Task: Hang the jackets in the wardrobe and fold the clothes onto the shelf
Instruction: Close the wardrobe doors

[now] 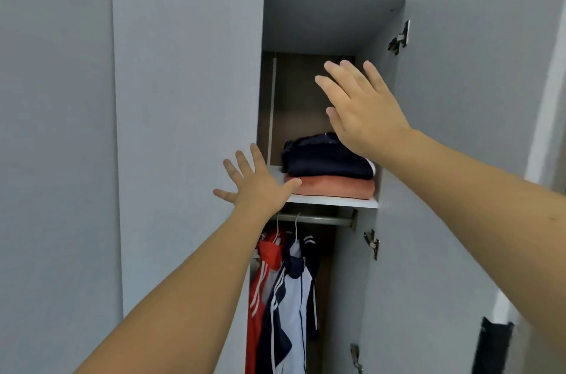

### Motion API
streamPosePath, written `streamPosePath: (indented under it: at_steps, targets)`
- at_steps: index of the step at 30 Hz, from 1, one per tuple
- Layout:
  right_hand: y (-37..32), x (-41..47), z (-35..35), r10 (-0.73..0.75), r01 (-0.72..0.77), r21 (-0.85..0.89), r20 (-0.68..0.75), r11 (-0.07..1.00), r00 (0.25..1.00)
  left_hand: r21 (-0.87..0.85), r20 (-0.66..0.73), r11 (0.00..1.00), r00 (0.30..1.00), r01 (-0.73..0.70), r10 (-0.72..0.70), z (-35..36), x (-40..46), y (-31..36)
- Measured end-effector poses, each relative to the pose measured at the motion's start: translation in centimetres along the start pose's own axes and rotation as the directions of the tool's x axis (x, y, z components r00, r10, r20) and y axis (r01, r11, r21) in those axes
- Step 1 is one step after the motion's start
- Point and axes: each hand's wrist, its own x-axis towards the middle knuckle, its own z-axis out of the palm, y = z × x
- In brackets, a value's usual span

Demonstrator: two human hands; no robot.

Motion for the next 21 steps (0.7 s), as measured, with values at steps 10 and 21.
streamPosePath:
  at_steps: [10, 21]
  targets:
    - [7.6, -7.3, -12.5, 0.137, -0.165, -0.152, -0.178, 0.974, 0.974, -0.419, 0.475, 0.866, 0.747, -0.273, 0.465, -0.6, -13.7, 11.3]
    - [11.7, -12.5, -12.3, 0.685, -0.812, 0.558, 0.524, 0.172, 0.506, -0.325, 0.293, 0.876, 0.843, -0.355, 0.451, 3.4, -19.9, 20.6]
